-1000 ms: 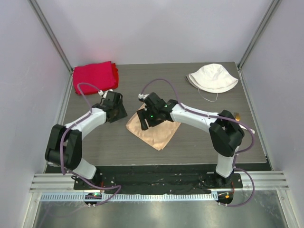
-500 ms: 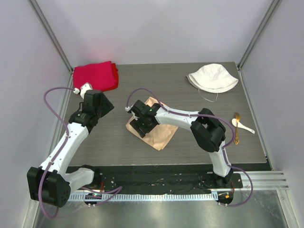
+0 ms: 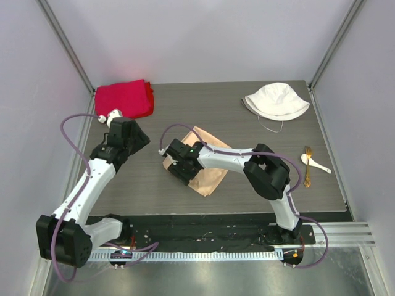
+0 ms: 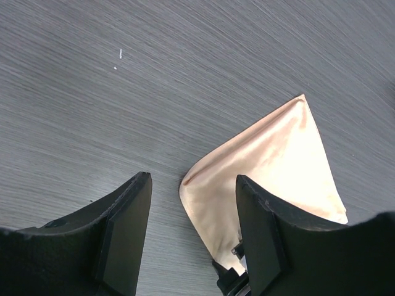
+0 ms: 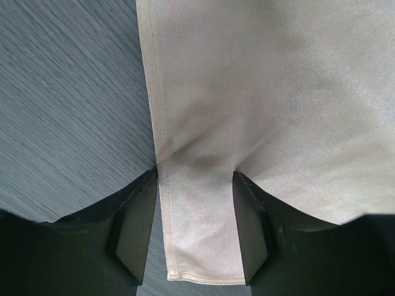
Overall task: Fold the napkin into a case and place the utensils inside
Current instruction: Pick up the upper triangle-folded napkin from the center of the board.
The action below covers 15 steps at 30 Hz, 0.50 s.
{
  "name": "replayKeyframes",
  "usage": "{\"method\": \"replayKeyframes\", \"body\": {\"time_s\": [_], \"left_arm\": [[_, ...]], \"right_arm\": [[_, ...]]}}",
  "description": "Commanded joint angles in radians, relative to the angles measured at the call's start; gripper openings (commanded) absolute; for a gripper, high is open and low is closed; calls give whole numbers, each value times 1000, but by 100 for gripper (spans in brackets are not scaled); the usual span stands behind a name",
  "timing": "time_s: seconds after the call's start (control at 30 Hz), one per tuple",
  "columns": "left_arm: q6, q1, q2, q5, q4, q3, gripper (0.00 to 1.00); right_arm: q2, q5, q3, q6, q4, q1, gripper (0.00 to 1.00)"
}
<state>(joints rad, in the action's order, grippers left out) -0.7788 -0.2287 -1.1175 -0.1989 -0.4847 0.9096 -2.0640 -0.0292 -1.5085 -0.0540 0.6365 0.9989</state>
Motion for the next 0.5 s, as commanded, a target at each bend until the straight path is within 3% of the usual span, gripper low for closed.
{"method": "replayKeyframes", "body": {"time_s": [0.0,0.47], "left_arm": [[10,11,4,15,17,0,61],[12,31,19,30,9,-5,61]], "right_arm": [[-30,-29,22,0,-29,6,56],[-142,-196,54,-158,-63,63,27]]}}
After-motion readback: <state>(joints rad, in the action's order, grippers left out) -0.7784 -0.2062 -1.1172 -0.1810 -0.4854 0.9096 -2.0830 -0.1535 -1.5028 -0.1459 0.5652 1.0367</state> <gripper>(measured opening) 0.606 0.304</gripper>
